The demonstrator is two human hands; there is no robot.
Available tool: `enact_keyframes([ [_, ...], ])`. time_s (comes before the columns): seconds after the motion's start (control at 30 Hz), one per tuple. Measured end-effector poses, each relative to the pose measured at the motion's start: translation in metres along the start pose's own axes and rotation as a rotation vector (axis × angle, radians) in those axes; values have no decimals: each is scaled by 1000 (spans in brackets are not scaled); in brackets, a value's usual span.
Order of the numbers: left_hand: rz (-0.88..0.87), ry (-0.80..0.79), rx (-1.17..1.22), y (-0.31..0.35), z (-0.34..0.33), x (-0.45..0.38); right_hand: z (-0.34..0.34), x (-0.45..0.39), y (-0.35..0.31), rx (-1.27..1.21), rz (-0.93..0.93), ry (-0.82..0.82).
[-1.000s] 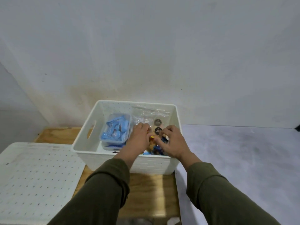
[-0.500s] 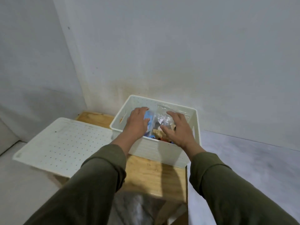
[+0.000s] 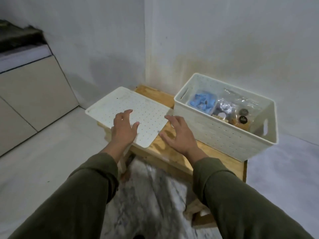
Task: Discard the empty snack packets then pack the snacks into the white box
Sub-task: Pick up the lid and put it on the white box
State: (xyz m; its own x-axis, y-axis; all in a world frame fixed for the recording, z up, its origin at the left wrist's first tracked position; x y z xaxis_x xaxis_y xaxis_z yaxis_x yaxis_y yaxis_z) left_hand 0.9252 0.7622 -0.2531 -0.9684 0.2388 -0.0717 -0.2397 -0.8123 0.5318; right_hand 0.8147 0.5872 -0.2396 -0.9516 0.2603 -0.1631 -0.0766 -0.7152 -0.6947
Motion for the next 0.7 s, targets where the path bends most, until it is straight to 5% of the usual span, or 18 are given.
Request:
enact_keyframes([
  [0.3,201,-159,64,-112,-98,-34,-142,-16,64,131,-23,-118],
  [0.7,221,-215,244,-131,-122,-34,-169,-24,71,218,48,-18],
])
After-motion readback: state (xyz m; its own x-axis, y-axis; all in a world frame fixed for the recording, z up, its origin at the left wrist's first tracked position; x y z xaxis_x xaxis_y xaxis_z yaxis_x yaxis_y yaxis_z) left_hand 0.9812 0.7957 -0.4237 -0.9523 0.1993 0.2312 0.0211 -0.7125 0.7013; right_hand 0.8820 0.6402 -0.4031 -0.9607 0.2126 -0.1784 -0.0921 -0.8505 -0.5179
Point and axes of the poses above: each hand's wrist, its own x-axis away from the middle knuckle, its own z-axis out of the back of the hand, y = z × x, the point moved 9 cm from there along -x, towards the middle knuckle, and after that the axes turned 8 degrees about -x, right-handed, at the moved point
